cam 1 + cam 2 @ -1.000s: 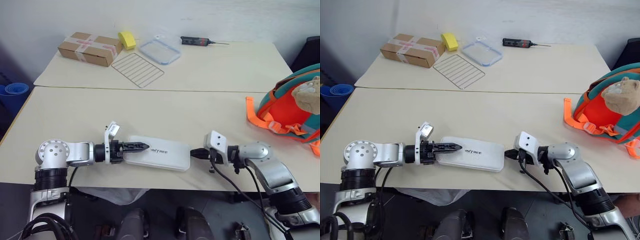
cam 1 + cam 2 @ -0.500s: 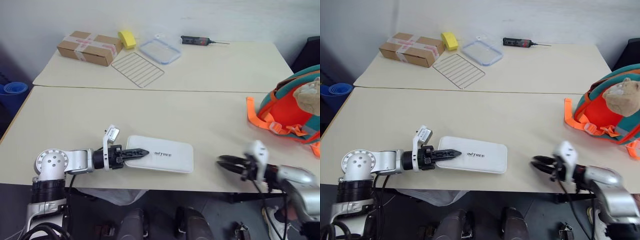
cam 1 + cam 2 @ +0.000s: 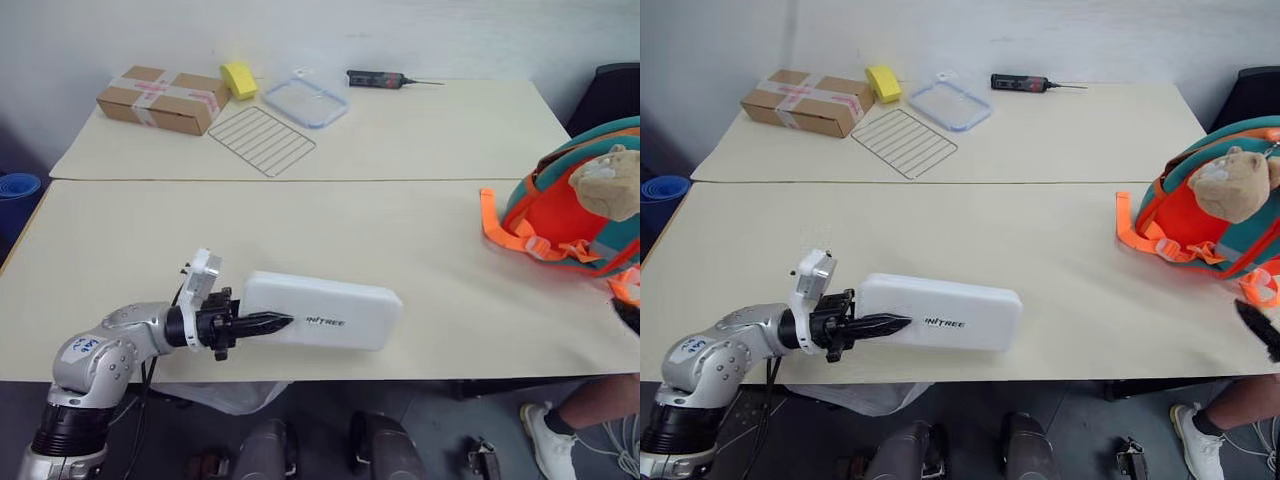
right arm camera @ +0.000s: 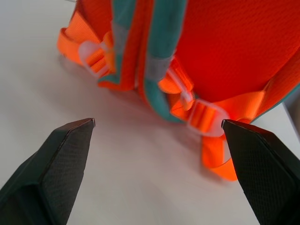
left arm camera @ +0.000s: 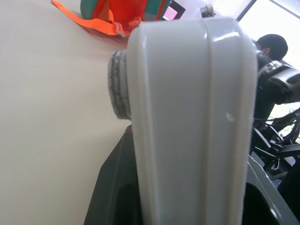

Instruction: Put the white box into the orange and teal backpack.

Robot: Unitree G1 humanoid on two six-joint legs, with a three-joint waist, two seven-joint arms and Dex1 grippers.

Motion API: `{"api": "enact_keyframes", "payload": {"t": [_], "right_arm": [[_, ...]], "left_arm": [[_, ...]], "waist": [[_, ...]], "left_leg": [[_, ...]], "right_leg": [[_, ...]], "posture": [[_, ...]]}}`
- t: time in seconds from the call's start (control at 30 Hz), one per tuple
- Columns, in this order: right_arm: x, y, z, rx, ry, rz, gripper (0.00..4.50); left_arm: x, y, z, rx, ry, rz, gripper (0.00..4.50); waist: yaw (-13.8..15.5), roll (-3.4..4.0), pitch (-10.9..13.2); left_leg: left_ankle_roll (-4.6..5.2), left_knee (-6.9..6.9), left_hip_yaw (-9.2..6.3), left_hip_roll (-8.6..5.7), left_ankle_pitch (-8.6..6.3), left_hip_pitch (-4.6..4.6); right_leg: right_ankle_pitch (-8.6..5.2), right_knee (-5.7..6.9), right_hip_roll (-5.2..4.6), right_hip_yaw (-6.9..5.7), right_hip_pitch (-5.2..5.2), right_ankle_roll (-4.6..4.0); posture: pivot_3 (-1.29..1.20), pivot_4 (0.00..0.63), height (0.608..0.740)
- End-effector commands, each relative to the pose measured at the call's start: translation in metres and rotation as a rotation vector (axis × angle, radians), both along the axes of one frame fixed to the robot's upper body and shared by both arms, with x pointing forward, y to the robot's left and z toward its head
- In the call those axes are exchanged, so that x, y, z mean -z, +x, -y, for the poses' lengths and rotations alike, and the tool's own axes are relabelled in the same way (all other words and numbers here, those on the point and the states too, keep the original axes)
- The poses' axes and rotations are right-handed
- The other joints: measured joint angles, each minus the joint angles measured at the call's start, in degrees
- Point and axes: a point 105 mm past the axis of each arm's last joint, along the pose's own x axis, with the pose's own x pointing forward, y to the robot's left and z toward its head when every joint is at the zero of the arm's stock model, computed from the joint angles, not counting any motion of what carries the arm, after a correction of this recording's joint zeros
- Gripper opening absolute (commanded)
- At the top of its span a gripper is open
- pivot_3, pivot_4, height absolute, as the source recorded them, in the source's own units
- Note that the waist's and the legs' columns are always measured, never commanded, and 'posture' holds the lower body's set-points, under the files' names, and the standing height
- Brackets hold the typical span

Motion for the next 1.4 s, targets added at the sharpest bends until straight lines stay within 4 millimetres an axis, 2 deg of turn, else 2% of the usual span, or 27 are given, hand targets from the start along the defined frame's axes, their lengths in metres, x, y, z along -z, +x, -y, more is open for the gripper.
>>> {"api": "enact_keyframes", "payload": {"t": [0.03,0.13,0.23,0.27,0.33,0.5,0.67,0.7,0.77,0.83,0.97,1.1,1.17,1.27,1.33,1.4], "right_arm": [[-0.016,0.020,0.006,-0.009,-0.064,0.025,4.45],[-0.028,0.046,0.002,-0.037,-0.051,0.064,4.45],[-0.035,0.072,-0.016,-0.124,0.014,0.096,4.45],[-0.037,0.083,-0.029,-0.183,0.061,0.104,4.28],[-0.039,0.096,-0.046,-0.260,0.115,0.120,3.84],[-0.038,0.120,-0.092,-0.417,0.210,0.158,2.04],[-0.044,0.131,-0.118,-0.478,0.309,0.238,0.25],[-0.045,0.134,-0.124,-0.482,0.314,0.260,0.01],[-0.046,0.136,-0.138,-0.515,0.323,0.278,0.01],[-0.048,0.135,-0.162,-0.597,0.340,0.287,0.01],[-0.063,0.114,-0.230,-0.864,0.438,0.271,0.01],[-0.073,0.073,-0.291,-1.139,0.533,0.174,0.01],[-0.078,0.049,-0.314,-1.264,0.591,0.124,0.01],[-0.077,0.005,-0.338,-1.471,0.648,-0.035,0.01],[-0.070,-0.022,-0.338,-1.557,0.646,-0.185,0.01],[-0.062,-0.044,-0.327,-1.596,0.624,-0.347,0.01]], "left_arm": [[-0.014,-0.007,0.003,0.043,-0.021,0.067,1.29],[-0.016,-0.007,0.002,0.038,-0.014,0.074,1.29],[-0.018,-0.007,-0.001,0.029,-0.006,0.076,1.29],[-0.019,-0.007,-0.003,0.022,-0.002,0.078,1.29],[-0.022,-0.006,-0.006,0.003,-0.004,0.080,1.29],[-0.029,0.001,-0.019,-0.094,-0.038,0.077,1.29],[-0.029,0.004,-0.028,-0.161,-0.058,0.065,1.29],[-0.028,0.005,-0.030,-0.174,-0.058,0.062,1.29],[-0.025,0.006,-0.034,-0.204,-0.059,0.059,1.29],[-0.025,0.012,-0.041,-0.255,-0.076,0.061,1.29],[-0.031,0.026,-0.060,-0.369,-0.125,0.065,1.29],[-0.031,0.034,-0.079,-0.440,-0.127,0.063,1.29],[-0.030,0.035,-0.087,-0.466,-0.121,0.061,1.29],[-0.033,0.037,-0.103,-0.528,-0.125,0.059,1.29],[-0.042,0.030,-0.115,-0.545,-0.177,0.040,1.29],[-0.053,0.021,-0.123,-0.542,-0.192,0.051,1.29]], "waist": [[-0.2,0.00,0.0],[-0.9,0.00,0.0],[-1.0,0.10,0.1],[-1.1,0.14,0.1],[-1.3,0.15,0.1],[-1.1,0.15,0.1],[-0.9,0.19,0.1],[-1.0,0.19,0.1],[-1.0,0.20,0.1],[-1.1,0.21,0.1],[-1.3,0.24,0.1],[-1.2,0.26,0.2],[-1.2,0.26,0.2],[-1.0,0.25,0.2],[-1.0,0.24,0.2],[-0.8,0.20,0.2]], "left_leg": [[0.01,0.02,0.00,0.00,0.01,0.01],[0.03,0.07,-0.01,0.00,0.04,0.00],[0.01,0.09,-0.01,0.00,0.11,-0.01],[0.02,0.10,-0.01,-0.01,0.15,-0.02],[0.02,0.11,0.00,0.01,0.17,-0.02],[-0.02,0.12,-0.03,0.05,0.18,-0.03],[0.02,0.14,-0.05,-0.02,0.20,-0.06],[0.02,0.14,-0.05,-0.02,0.20,-0.06],[0.00,0.14,-0.05,0.00,0.19,-0.06],[-0.02,0.12,-0.05,0.02,0.18,-0.06],[-0.08,0.08,-0.05,0.10,0.19,-0.07],[-0.11,0.02,-0.06,0.11,0.17,-0.12],[-0.12,0.00,-0.06,0.11,0.15,-0.13],[-0.11,0.00,-0.13,0.10,0.13,-0.23],[-0.06,0.00,-0.15,0.09,0.02,-0.27],[0.06,0.01,-0.17,0.05,-0.13,-0.30]], "right_leg": [[0.00,0.02,0.00,-0.01,0.00,0.00],[0.00,0.05,0.00,-0.02,0.02,0.01],[0.00,0.06,0.01,-0.03,0.02,0.01],[0.00,0.06,0.01,-0.03,0.02,0.01],[0.01,0.06,0.04,-0.02,0.01,0.02],[0.01,0.11,0.06,-0.04,0.02,0.02],[0.02,0.14,-0.01,-0.04,0.02,0.05],[0.03,0.14,-0.01,-0.04,0.02,0.06],[0.03,0.16,0.00,-0.04,0.01,0.06],[0.03,0.22,0.02,-0.04,-0.01,0.06],[0.03,0.36,0.08,-0.02,-0.06,0.06],[0.02,0.38,0.06,-0.03,-0.14,0.05],[0.02,0.38,0.06,-0.02,-0.17,0.05],[0.02,0.36,0.03,-0.05,-0.24,0.04],[0.02,0.32,0.00,-0.05,-0.26,0.04],[0.02,0.28,-0.09,-0.06,-0.26,0.03]], "posture": [[0.00,0.150,0.740],[0.00,0.150,0.740],[0.00,0.150,0.740],[0.00,0.150,0.740],[0.00,0.150,0.740],[0.00,0.150,0.740],[0.00,0.150,0.740],[0.00,0.150,0.740],[0.00,0.150,0.740],[0.00,0.150,0.740],[0.00,0.150,0.740],[0.00,0.150,0.740],[0.00,0.150,0.740],[0.00,0.150,0.740],[0.00,0.150,0.740],[0.00,0.150,0.740]]}}
